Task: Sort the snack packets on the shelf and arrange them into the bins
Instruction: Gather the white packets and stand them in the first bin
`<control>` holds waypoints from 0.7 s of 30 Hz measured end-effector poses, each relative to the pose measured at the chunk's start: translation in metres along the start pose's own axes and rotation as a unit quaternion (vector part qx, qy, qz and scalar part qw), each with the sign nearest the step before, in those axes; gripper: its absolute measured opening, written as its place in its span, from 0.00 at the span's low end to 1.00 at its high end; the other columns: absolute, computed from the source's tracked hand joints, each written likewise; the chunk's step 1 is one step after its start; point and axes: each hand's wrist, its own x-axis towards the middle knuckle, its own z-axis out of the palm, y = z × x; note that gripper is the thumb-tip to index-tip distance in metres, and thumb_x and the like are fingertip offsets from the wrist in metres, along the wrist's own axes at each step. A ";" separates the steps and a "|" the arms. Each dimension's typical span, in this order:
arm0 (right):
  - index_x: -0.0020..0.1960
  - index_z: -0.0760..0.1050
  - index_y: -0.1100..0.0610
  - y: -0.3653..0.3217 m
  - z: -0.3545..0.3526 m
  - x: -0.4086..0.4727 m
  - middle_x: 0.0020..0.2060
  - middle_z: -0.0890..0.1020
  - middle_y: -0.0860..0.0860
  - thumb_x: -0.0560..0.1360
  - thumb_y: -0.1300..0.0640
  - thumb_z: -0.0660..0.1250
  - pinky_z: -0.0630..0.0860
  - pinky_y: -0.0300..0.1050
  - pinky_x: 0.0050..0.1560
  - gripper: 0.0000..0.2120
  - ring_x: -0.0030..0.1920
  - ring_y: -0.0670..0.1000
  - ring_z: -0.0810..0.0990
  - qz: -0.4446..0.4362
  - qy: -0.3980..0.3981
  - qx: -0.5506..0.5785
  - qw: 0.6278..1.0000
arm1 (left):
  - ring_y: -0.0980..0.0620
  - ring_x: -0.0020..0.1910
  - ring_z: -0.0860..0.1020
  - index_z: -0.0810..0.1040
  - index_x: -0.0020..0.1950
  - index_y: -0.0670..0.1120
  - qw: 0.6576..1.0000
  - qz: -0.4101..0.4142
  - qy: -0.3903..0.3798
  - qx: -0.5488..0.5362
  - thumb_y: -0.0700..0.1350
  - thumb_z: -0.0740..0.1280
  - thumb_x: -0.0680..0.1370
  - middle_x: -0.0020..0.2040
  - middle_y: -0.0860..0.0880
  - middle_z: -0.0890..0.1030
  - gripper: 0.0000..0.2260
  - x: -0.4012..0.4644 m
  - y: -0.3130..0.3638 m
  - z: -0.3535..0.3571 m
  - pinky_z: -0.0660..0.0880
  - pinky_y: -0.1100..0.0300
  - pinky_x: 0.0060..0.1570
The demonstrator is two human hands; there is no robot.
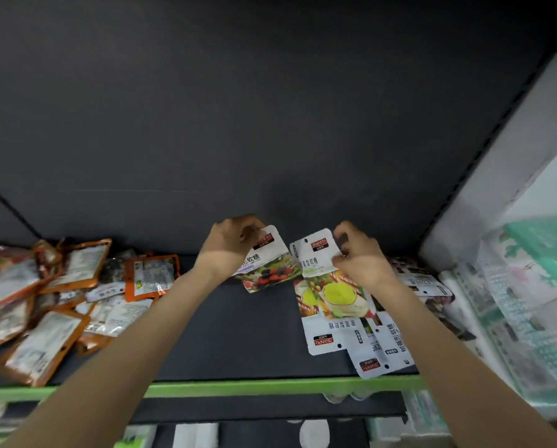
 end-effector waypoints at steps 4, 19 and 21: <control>0.63 0.72 0.47 -0.056 0.012 -0.007 0.53 0.82 0.47 0.72 0.65 0.64 0.77 0.43 0.48 0.23 0.50 0.51 0.80 -0.078 -0.029 -0.010 0.996 | 0.49 0.43 0.79 0.81 0.51 0.44 0.998 0.002 0.061 0.005 0.40 0.66 0.78 0.44 0.48 0.83 0.05 -0.032 -0.023 -0.041 0.72 0.61 0.43; 0.49 0.76 0.46 -0.294 0.164 -0.071 0.44 0.82 0.41 0.74 0.59 0.68 0.79 0.50 0.43 0.09 0.45 0.47 0.81 -0.293 0.006 0.046 0.955 | 0.53 0.40 0.78 0.82 0.48 0.46 0.977 -0.027 0.192 0.091 0.43 0.67 0.78 0.41 0.50 0.80 0.04 -0.182 -0.170 -0.260 0.70 0.63 0.41; 0.50 0.77 0.43 -0.330 0.190 -0.087 0.44 0.83 0.40 0.73 0.61 0.68 0.79 0.49 0.45 0.13 0.46 0.44 0.80 -0.300 0.001 0.047 0.953 | 0.54 0.41 0.78 0.82 0.47 0.47 0.976 -0.033 0.198 0.089 0.43 0.68 0.77 0.41 0.52 0.80 0.03 -0.202 -0.194 -0.292 0.72 0.64 0.42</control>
